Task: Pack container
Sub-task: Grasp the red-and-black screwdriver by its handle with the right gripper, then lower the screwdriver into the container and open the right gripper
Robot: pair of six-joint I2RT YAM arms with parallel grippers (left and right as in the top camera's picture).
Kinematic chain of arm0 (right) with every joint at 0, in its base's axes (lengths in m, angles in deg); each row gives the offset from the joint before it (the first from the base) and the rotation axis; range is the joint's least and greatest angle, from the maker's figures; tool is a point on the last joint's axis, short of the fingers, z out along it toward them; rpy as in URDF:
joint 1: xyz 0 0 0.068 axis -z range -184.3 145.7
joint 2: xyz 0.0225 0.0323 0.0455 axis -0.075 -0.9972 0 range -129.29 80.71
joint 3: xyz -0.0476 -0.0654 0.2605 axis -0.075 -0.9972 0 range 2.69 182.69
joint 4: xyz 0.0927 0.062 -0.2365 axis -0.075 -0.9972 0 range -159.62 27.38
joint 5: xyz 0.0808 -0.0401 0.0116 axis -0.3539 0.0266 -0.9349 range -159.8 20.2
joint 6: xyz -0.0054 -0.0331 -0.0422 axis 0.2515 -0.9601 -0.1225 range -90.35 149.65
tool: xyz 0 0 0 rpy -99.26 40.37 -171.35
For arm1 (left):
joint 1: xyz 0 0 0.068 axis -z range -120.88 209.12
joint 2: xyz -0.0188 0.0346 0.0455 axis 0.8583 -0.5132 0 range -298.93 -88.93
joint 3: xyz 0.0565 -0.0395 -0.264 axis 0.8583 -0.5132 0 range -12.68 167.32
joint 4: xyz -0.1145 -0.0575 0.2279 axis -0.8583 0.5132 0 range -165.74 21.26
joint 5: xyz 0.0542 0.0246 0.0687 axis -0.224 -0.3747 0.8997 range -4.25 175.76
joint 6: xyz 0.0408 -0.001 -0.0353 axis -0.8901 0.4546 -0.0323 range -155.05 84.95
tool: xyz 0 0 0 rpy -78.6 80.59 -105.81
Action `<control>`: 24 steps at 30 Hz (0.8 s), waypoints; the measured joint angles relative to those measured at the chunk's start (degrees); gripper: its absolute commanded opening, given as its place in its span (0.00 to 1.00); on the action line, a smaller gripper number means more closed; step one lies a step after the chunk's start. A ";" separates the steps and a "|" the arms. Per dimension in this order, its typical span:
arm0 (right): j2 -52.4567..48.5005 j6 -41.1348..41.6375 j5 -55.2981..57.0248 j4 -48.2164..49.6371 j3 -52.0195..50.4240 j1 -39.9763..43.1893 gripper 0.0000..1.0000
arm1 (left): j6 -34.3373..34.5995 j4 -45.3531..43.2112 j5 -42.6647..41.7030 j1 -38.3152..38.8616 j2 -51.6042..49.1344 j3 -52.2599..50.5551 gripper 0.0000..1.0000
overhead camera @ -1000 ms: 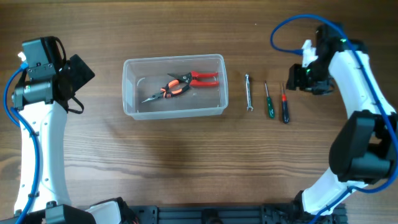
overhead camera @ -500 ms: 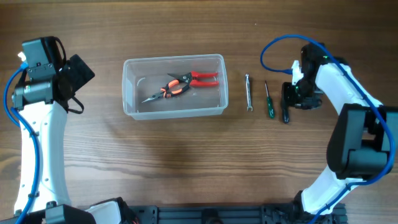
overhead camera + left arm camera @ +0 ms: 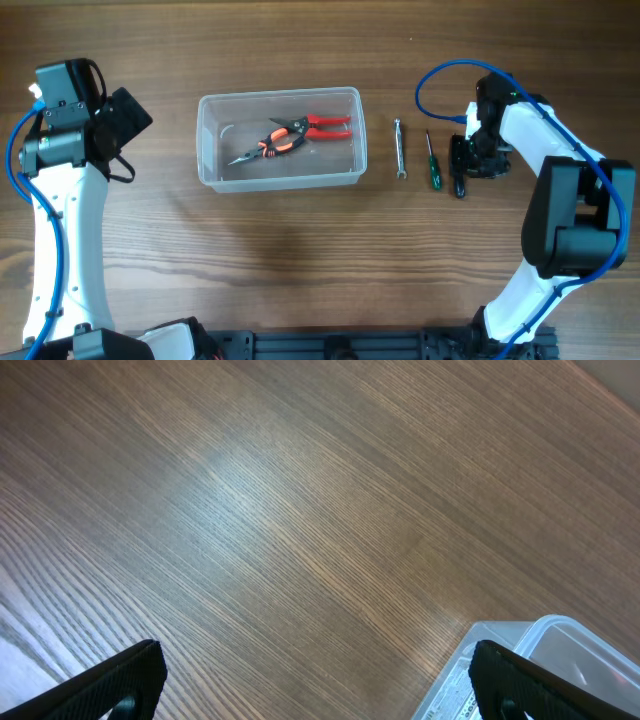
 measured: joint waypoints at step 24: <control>16.76 -17.77 -22.45 -1.07 35.65 -35.04 0.04 | 0.00 0.13 -0.02 0.00 0.00 0.00 1.00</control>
